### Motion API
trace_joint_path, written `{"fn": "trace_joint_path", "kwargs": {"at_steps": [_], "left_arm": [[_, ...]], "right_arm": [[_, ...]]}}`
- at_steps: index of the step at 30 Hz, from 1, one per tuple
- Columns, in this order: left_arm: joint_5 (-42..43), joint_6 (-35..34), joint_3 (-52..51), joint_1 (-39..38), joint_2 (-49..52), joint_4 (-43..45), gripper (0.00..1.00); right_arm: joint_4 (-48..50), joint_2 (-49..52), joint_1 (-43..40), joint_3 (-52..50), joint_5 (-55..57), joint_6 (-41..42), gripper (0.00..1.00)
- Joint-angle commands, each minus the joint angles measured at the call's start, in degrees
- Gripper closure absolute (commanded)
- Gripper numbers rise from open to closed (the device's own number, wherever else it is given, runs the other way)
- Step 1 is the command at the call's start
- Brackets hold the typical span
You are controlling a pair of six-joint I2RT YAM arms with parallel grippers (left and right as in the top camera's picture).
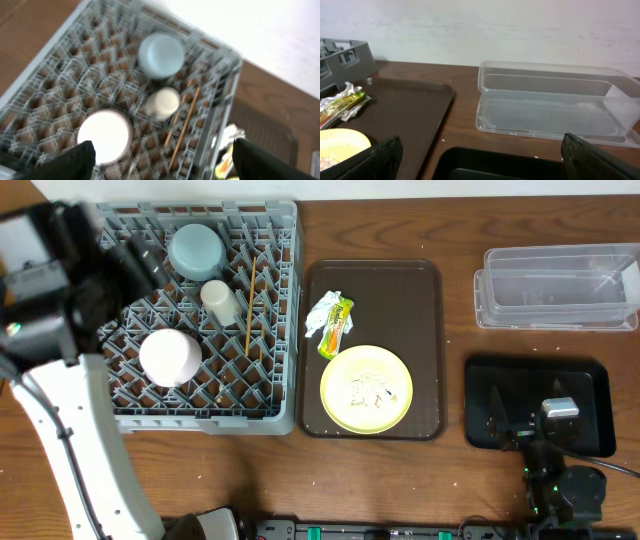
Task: Sort waste into correct bins and load items into the dishwasher
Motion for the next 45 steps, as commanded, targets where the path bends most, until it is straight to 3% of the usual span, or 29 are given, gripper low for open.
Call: {"fn": "trace_joint_path", "kwargs": {"at_steps": [1,4,5,7,9,13,16,19,21,24,28,31,33,36,39,42,45], "left_arm": [[-0.07,-1.05,-0.33,2.14,1.64,-5.22,0.11],[-0.48,-1.05,-0.35,2.47,1.77,-9.09,0.08],[-0.48,-1.05,-0.35,2.45,1.77,-10.08,0.07],[-0.48,-1.05,-0.35,2.47,1.77,-11.30,0.07],[-0.48,-1.03,-0.35,2.47,1.77,-11.28,0.07],[-0.48,-1.05,-0.35,2.47,1.77,-11.28,0.06],[-0.48,-1.05,-0.35,2.47,1.77,-11.28,0.06],[-0.48,-1.05,-0.35,2.47,1.77,-11.28,0.06],[-0.48,-1.05,-0.35,2.47,1.77,-11.28,0.05],[-0.48,-1.05,-0.35,2.47,1.77,-11.26,0.05],[-0.48,-1.05,-0.35,2.47,1.77,-11.28,0.05],[-0.48,-1.05,-0.35,2.47,1.77,-11.28,0.05],[-0.48,-1.05,-0.35,2.47,1.77,-11.28,0.05],[-0.48,-1.05,-0.35,2.47,1.77,-11.28,0.05],[-0.48,-1.05,-0.35,2.47,1.77,-11.26,0.05],[-0.48,-1.03,-0.35,2.47,1.77,-11.26,0.05],[-0.48,-1.05,-0.35,2.47,1.77,-11.28,0.05]], "right_arm": [[1.22,0.02,0.57,-0.09,0.13,1.22,0.01],[10.56,0.02,0.59,-0.09,-7.91,14.91,0.01],[14.82,0.02,0.59,-0.09,-15.56,24.28,0.01],[18.67,0.02,0.57,-0.09,-20.31,31.34,0.01],[23.37,0.02,0.57,-0.09,-19.82,34.18,0.01],[34.07,0.02,0.59,-0.09,-18.73,50.27,0.01],[44.09,0.02,0.59,1.62,-10.21,56.24,0.01],[39.15,1.68,0.59,9.05,-8.50,53.33,0.01],[31.74,7.39,0.59,18.80,-13.49,43.36,0.01],[19.76,21.53,0.59,34.60,-26.01,31.23,0.01],[2.45,42.71,1.29,54.49,-44.85,22.23,0.01],[-9.49,54.55,5.29,65.33,-48.26,14.84,0.01],[-16.17,60.39,9.86,70.88,-46.07,9.55,0.01],[-26.86,69.99,22.93,79.93,-26.10,2.93,0.01],[-33.40,78.14,30.75,86.38,-11.04,1.07,0.01],[-44.04,89.90,35.43,96.35,-3.15,0.00,0.01],[-46.80,97.63,36.39,100.63,-2.67,0.81,0.01]]}}
